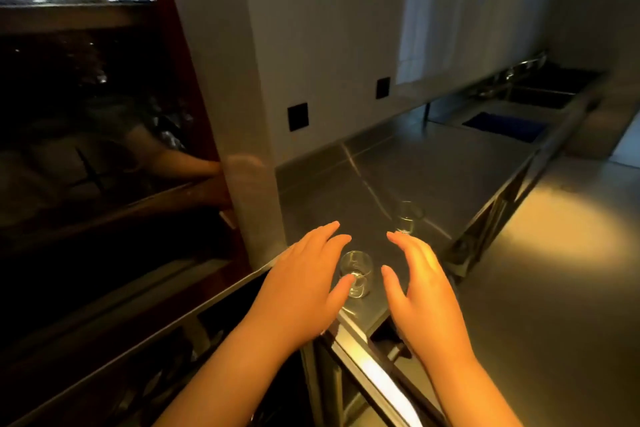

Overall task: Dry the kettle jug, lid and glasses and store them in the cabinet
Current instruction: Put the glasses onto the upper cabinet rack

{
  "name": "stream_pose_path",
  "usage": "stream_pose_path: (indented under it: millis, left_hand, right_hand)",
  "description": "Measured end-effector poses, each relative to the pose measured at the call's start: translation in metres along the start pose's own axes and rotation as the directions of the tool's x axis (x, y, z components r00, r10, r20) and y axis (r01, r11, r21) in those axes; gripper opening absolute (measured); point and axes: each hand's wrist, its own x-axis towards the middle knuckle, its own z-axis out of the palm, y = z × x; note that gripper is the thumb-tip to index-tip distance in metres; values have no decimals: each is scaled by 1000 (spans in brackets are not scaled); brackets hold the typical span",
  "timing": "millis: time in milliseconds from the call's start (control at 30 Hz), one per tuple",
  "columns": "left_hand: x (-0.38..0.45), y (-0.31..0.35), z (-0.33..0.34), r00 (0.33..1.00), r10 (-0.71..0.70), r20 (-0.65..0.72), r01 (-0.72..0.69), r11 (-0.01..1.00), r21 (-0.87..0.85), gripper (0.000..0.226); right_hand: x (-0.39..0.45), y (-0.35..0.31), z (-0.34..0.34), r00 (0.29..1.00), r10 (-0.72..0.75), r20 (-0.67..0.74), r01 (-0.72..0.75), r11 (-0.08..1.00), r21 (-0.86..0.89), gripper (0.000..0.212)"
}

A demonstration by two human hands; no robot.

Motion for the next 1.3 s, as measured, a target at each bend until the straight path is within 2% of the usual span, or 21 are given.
stream_pose_path:
  millis: [200,467,767,967,1100,1300]
  left_hand:
    - [55,-26,44,987,18,160,-18,1000,4,63]
    - [107,-50,110,934,-68,352,34,994,104,80]
    - [161,-54,172,766,-162,622,44,979,201,94]
    - [178,-75,199,703,-163,693,48,982,182,98]
    - [181,-91,211,679,-101,727,50,995,91,100]
    - [181,-99,225,686,-4,728,-1,1000,6,89]
  right_hand:
    - [33,34,8,998,63,-5,-63,990,-128,44]
    - [87,95,23,993,106,56,-89,964,-250,47]
    - [167,181,52,958,204,200,-140,946,-293,46]
    - [206,225,76,933,214,290,-99,926,-365,45]
    - [218,243,94,904,230,361,-68,910,-409,40]
    - [224,260,106,871,255,420,-35,884,-466,35]
